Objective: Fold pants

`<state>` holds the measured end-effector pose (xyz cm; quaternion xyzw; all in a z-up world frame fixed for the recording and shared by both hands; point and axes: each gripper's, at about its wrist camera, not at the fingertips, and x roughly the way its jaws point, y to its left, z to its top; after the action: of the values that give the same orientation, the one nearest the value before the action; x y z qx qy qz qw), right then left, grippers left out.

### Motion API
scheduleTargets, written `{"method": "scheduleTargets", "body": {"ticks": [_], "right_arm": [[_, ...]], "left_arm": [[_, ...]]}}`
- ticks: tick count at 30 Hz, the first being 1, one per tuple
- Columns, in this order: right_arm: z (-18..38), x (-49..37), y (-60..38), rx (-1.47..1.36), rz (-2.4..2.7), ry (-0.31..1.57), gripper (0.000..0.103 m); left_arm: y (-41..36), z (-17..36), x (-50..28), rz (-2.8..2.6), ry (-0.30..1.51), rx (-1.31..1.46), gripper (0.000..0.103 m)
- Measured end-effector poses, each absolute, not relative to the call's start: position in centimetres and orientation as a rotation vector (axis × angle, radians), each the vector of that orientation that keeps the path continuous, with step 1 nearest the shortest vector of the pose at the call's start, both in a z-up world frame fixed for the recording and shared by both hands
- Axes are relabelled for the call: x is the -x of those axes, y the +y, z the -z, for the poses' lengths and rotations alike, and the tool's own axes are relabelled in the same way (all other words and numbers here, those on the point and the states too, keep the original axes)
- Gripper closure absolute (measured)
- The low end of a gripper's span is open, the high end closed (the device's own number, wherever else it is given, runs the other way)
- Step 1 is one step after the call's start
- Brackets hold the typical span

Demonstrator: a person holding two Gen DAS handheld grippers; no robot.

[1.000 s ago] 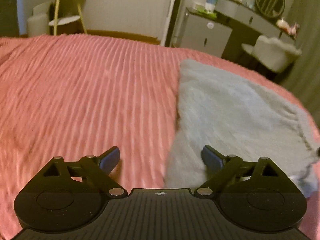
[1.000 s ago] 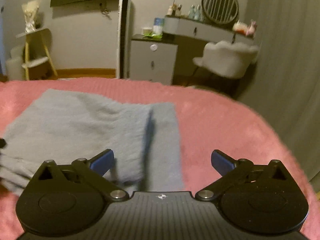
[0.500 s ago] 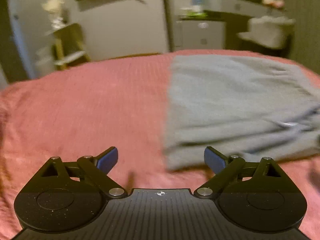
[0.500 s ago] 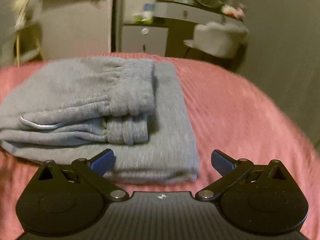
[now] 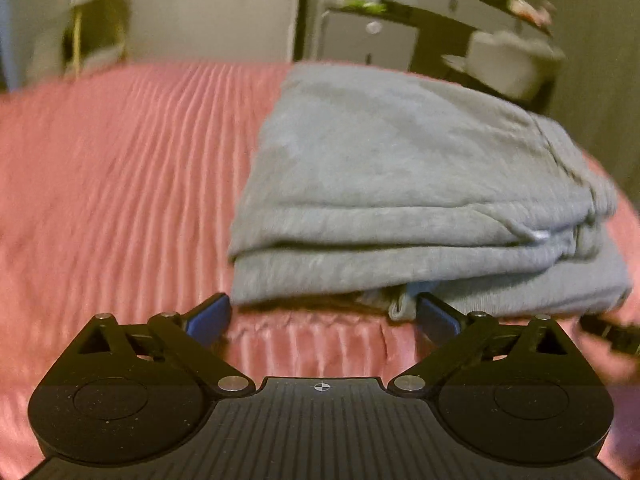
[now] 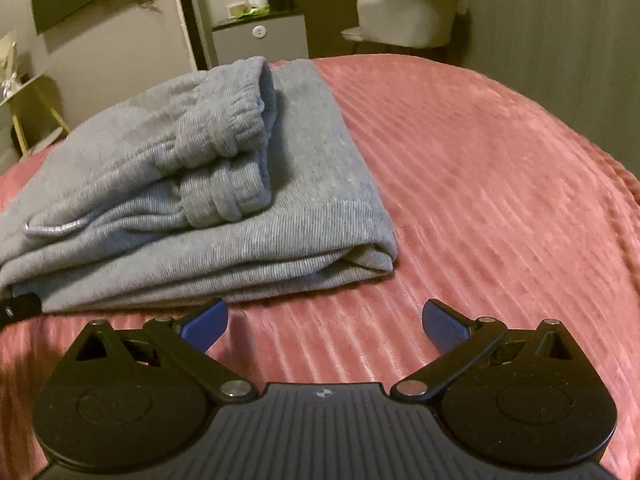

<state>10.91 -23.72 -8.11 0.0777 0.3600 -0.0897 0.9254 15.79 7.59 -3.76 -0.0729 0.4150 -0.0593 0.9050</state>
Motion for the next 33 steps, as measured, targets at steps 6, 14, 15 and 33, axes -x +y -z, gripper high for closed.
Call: {"method": "scheduleTargets", "body": {"ticks": [6,14,15,33], "right_arm": [[8.0,-9.6,-22.9,-0.1,0.199,0.781,0.0],[7.6,-5.7,-22.6,-0.169,0.222,0.817,0.0],[7.4,-5.4,-22.5,-0.176,0.245,0.832,0.0],[2.3,0.6,-18.3,-0.084,0.223,0.893,0.0]], "left_arm": [[8.4,3.2,-14.7,-0.183,0.891,0.024,0.002],[6.7,3.0,-10.8,-0.028,1.024,0.064,0.002],[6.0,2.9,-10.3,-0.018,1.022,0.034,0.002],[4.5,-0.5,-4.6,0.054,1.022,-0.047,0.002]]}}
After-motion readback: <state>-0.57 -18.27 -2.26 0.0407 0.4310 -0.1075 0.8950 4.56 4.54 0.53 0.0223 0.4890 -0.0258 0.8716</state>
